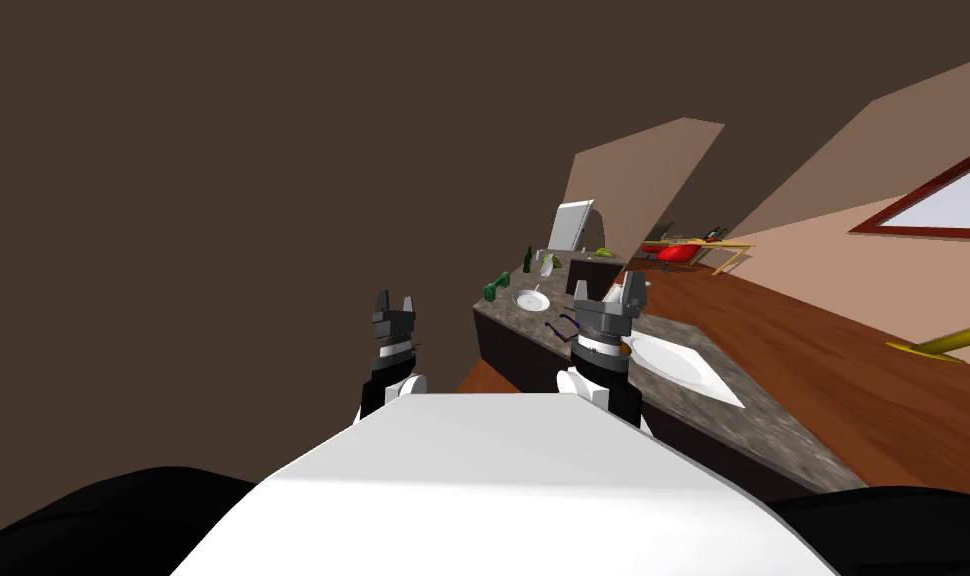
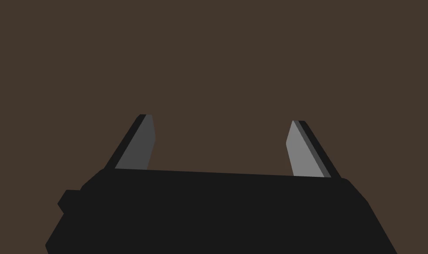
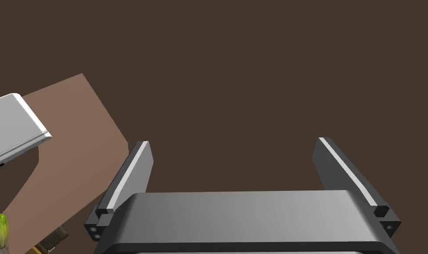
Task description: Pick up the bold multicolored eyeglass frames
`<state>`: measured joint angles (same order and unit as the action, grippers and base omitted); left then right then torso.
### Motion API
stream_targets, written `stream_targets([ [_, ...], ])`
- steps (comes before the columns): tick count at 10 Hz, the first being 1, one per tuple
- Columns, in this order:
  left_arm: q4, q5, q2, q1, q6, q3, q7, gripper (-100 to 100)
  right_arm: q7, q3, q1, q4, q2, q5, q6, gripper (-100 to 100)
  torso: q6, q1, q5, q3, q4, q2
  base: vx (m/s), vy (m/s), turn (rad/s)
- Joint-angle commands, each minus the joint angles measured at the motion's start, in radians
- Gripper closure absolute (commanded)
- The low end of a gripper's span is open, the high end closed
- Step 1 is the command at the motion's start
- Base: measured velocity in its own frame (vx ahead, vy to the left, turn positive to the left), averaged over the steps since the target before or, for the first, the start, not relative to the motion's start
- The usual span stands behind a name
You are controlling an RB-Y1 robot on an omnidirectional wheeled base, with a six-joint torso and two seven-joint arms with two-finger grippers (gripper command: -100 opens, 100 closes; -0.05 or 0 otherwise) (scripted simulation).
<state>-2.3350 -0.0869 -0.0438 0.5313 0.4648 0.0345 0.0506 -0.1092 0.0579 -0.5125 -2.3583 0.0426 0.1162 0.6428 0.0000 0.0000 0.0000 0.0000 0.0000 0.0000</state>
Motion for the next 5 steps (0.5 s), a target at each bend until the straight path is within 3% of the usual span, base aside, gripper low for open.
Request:
stream_targets([
  [1,0.000,0.000,0.000,0.000,0.000,0.000,0.000,0,-0.009,-0.004,-0.002,-0.002,-0.043,-0.006,-0.004,-100,0.000,0.000,0.000,0.000,0.000,0.000,-0.027,-0.004,-0.025],
  [5,0.000,0.000,0.000,0.000,0.000,0.000,0.000,0,-0.063,-0.028,-0.013,-0.012,-0.165,-0.047,-0.029,-100,0.000,-0.002,0.000,0.005,0.002,0.008,-0.106,-0.020,-0.044],
])
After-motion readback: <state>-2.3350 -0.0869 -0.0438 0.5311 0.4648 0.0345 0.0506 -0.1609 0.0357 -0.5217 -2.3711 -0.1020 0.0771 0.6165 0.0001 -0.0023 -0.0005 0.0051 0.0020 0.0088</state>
